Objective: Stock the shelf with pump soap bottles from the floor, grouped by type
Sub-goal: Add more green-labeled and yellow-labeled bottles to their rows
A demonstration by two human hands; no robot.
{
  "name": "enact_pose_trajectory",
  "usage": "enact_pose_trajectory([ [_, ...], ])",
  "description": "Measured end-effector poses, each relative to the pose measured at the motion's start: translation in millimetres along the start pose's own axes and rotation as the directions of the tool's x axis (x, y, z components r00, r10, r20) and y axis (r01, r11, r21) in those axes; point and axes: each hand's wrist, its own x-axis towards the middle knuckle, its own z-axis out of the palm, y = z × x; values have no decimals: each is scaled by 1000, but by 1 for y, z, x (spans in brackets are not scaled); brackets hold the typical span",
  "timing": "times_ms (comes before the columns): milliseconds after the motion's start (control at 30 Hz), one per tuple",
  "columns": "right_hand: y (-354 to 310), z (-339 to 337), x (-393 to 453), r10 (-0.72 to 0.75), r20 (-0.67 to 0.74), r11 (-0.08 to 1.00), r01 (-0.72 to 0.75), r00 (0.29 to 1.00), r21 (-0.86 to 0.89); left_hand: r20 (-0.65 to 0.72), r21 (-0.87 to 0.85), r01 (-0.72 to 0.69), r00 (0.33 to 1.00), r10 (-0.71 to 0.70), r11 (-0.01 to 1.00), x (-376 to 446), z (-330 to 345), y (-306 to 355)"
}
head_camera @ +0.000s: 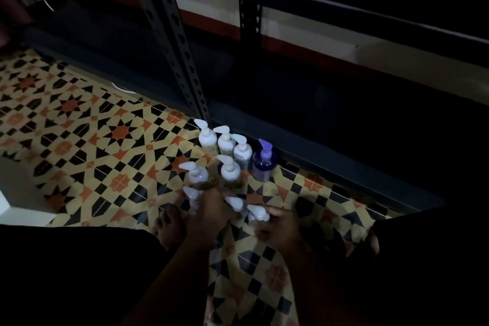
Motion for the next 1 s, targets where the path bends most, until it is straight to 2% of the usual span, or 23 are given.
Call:
enact_pose_trajectory([
  [67, 5, -6, -1, 81, 5, 996, -82, 997, 43, -39, 134, -130, 990, 136, 982, -10, -1, 12],
  [100, 4, -10, -3, 42, 9, 999, -42, 999, 11, -60, 186, -212, 972, 226, 959, -16, 1, 12],
  [133, -2, -14, -8, -7, 43, 1000, 8, 999, -10, -31, 147, -247, 967, 254, 958, -20, -1, 13],
  [167, -8, -19, -14, -60, 68, 997, 63, 996, -46, -21, 98, -228, 973, 231, 969, -27, -2, 21],
  [233, -23, -28, -21, -55, 38, 998, 55, 998, 10, -12, 1, -146, 989, 146, 989, -33, -2, 24],
  [367, -57, -38, -32, -26, -6, 995, 27, 1000, 95, 44, -184, -103, 993, 113, 978, -42, -4, 51],
  [433, -80, -43, -41, 5, -7, 986, -4, 1000, 168, 11, -253, -84, 996, 90, 964, -44, -5, 70],
  [600, -130, -49, -66, -5, 24, 954, -2, 1000, 301, -12, -218, -142, 990, 143, 966, -55, -2, 123],
  [667, -149, -49, -77, -35, -11, 947, 36, 999, 319, -69, -230, -183, 983, 171, 956, -62, 3, 142],
  [800, -180, -55, -96, -108, -73, 947, 125, 992, 297, -106, -243, -167, 984, 145, 956, -75, 4, 175],
  [1000, -206, -61, -108, -119, -216, 931, 184, 969, 314, -163, -182, -224, 967, 195, 957, -93, 6, 220],
])
